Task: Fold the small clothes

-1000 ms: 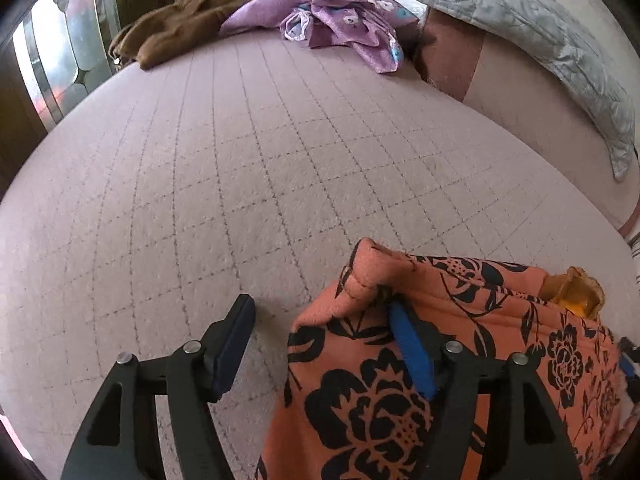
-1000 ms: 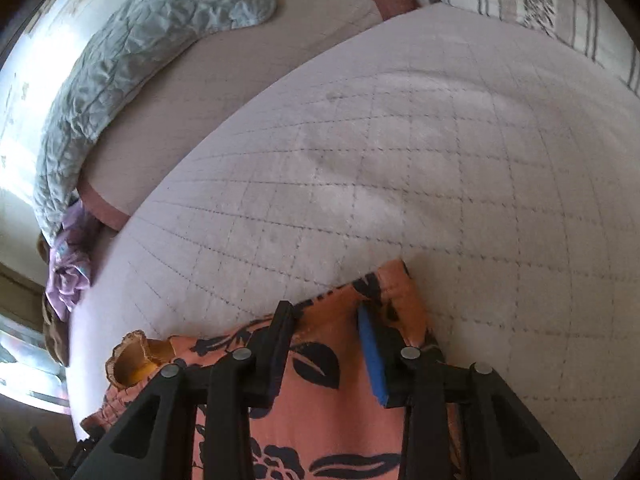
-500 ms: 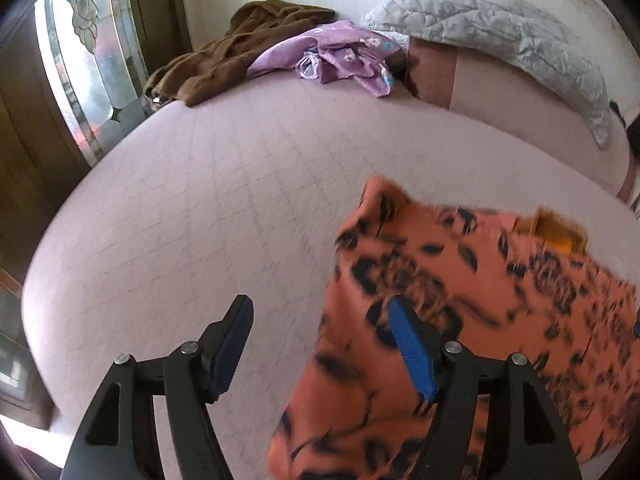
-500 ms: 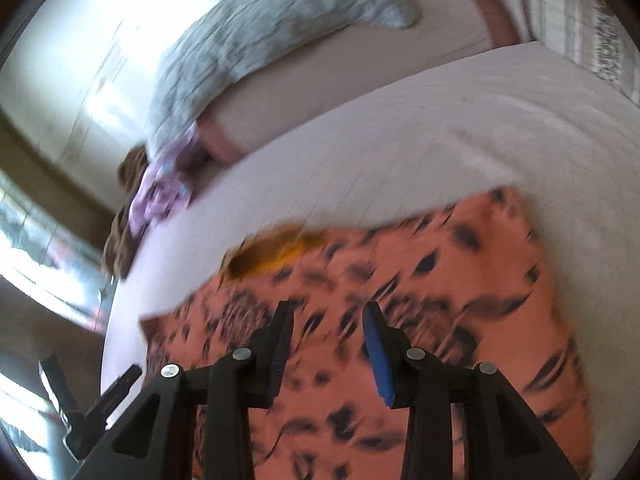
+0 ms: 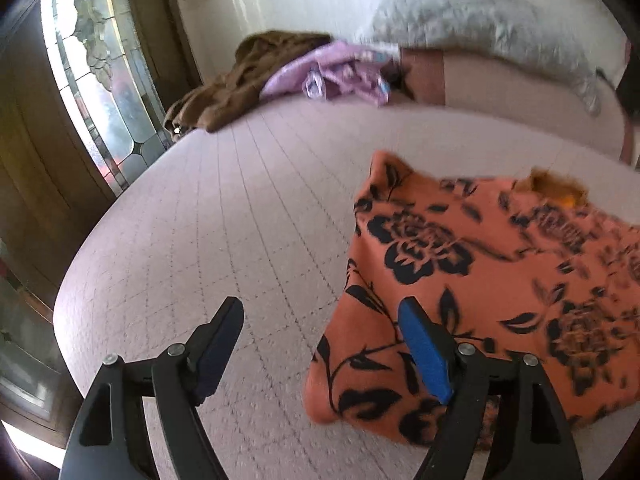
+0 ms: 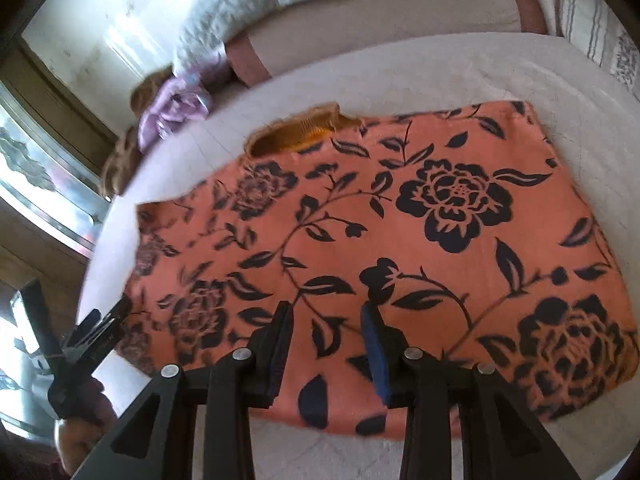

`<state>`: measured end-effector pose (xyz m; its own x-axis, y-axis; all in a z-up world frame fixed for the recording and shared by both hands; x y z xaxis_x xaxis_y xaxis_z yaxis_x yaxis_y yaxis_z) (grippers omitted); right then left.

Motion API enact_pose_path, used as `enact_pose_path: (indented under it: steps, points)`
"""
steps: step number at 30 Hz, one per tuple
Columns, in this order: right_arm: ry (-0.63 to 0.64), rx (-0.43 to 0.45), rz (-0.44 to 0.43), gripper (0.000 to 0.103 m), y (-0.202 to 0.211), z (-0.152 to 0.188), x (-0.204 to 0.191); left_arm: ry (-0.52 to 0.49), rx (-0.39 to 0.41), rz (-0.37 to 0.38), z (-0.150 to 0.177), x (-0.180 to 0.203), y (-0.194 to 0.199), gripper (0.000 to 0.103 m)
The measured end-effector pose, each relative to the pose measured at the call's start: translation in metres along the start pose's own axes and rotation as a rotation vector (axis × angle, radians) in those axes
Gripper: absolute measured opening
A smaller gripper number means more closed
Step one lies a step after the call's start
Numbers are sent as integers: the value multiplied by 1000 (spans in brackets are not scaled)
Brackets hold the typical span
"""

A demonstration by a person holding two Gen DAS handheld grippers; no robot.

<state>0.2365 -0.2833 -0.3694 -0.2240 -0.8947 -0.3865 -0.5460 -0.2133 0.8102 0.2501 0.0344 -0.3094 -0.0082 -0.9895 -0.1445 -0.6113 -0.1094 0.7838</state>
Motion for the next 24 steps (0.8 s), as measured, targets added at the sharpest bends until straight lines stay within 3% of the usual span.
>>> enact_pose_path:
  steps: [5, 7, 11, 16, 21, 24]
  points:
    - [2, -10, 8, 39, 10, 18, 3, 19, 49, 23, 7, 1, 21, 80]
    - [5, -42, 32, 39, -1, 22, 5, 11, 30, 32, 13, 6, 16, 80]
    - [34, -37, 65, 39, -11, 18, 2, -32, -93, 22, 26, 20, -26, 81]
    - [-9, 15, -42, 40, 2, 14, 3, -35, 7, 27, 12, 17, 6, 81]
    - [16, 145, -100, 40, 37, 8, -8, -7, 109, 56, 4, 10, 55, 81]
    - [9, 214, -137, 60, 58, 9, -10, -14, 162, 57, -4, 7, 81, 81]
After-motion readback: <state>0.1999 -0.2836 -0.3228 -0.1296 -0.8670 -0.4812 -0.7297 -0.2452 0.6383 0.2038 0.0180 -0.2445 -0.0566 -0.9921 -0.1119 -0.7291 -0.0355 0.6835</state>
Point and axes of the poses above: each gripper's, at about its wrist camera, not at the fingertips, and y roughly against the way its jaws point, x to its right, z to its underside, the point moved 5 cm from there along -y, roughly the way its jaws point, and after that the axes turned 6 degrees about -x, right-handed, at the moved point
